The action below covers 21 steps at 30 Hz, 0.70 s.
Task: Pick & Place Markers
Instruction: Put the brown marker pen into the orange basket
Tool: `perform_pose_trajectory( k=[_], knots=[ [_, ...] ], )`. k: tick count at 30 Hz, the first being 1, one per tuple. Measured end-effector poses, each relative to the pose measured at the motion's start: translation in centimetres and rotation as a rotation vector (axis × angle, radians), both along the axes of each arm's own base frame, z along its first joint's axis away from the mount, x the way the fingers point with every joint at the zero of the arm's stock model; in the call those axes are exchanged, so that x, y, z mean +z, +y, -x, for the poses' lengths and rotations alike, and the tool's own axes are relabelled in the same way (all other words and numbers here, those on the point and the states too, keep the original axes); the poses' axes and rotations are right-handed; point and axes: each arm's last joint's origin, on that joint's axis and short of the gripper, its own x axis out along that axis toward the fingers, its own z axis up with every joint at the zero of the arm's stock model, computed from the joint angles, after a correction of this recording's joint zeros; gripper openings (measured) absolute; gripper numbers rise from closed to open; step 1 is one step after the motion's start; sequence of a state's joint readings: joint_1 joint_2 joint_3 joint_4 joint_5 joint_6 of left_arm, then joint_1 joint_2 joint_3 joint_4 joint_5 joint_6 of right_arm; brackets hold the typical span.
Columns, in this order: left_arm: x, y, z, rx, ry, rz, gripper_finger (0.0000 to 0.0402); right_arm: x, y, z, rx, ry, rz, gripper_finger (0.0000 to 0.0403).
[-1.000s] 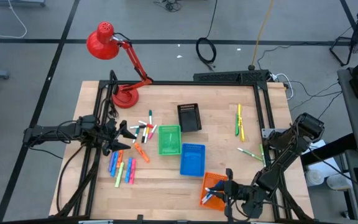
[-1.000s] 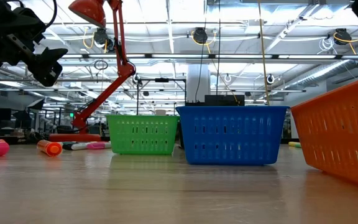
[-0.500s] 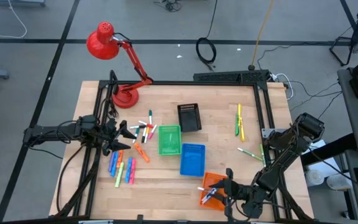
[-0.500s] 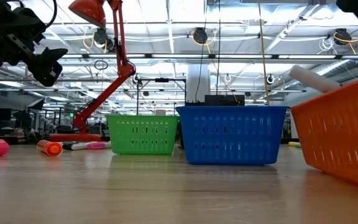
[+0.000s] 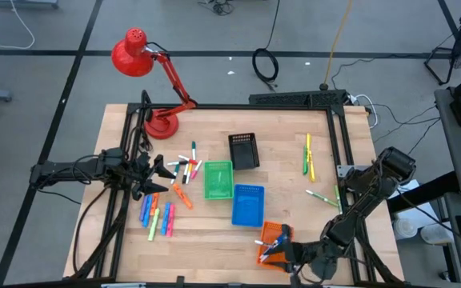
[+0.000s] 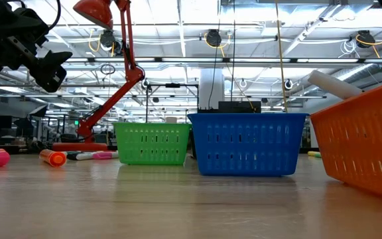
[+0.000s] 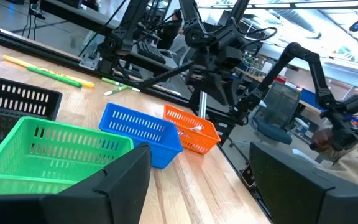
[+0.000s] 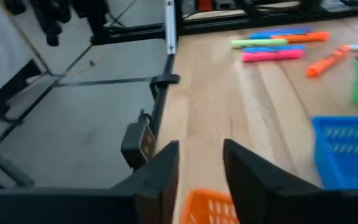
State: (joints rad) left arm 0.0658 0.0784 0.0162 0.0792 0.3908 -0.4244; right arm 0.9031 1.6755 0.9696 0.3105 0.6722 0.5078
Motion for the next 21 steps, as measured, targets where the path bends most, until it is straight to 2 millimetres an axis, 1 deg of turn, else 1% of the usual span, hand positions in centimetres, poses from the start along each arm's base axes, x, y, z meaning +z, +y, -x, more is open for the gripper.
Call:
perform_pose_trajectory(
  k=[4,6,8,11,14,17,21],
  knots=[
    [0.0,0.0,0.0,0.000,0.000,0.000,0.0273,0.3,1.1,-2.4,0.079,0.032,0.131,0.0034],
    [0.0,0.0,0.0,0.000,0.000,0.001,0.0274,0.1,1.5,-3.7,0.116,0.081,0.213,0.0010],
    [0.0,0.0,0.0,0.000,0.000,0.000,0.0273,-0.4,1.6,-5.2,0.133,0.154,0.268,0.0005],
    [0.0,0.0,0.0,0.000,0.000,0.000,0.0273,-1.4,0.6,-6.6,0.079,0.275,0.347,0.0012],
    [0.0,0.0,0.0,0.000,0.000,0.000,0.0274,-2.1,-0.7,-7.0,0.027,0.374,0.386,0.0009],
    [0.0,0.0,0.0,0.000,0.001,0.000,0.0274,-2.5,-1.7,-7.1,-0.027,0.440,0.383,0.0002],
    [0.0,0.0,0.0,0.000,0.000,0.000,0.0274,-2.1,-2.4,-6.6,-0.078,0.473,0.404,0.0001]
  ],
)
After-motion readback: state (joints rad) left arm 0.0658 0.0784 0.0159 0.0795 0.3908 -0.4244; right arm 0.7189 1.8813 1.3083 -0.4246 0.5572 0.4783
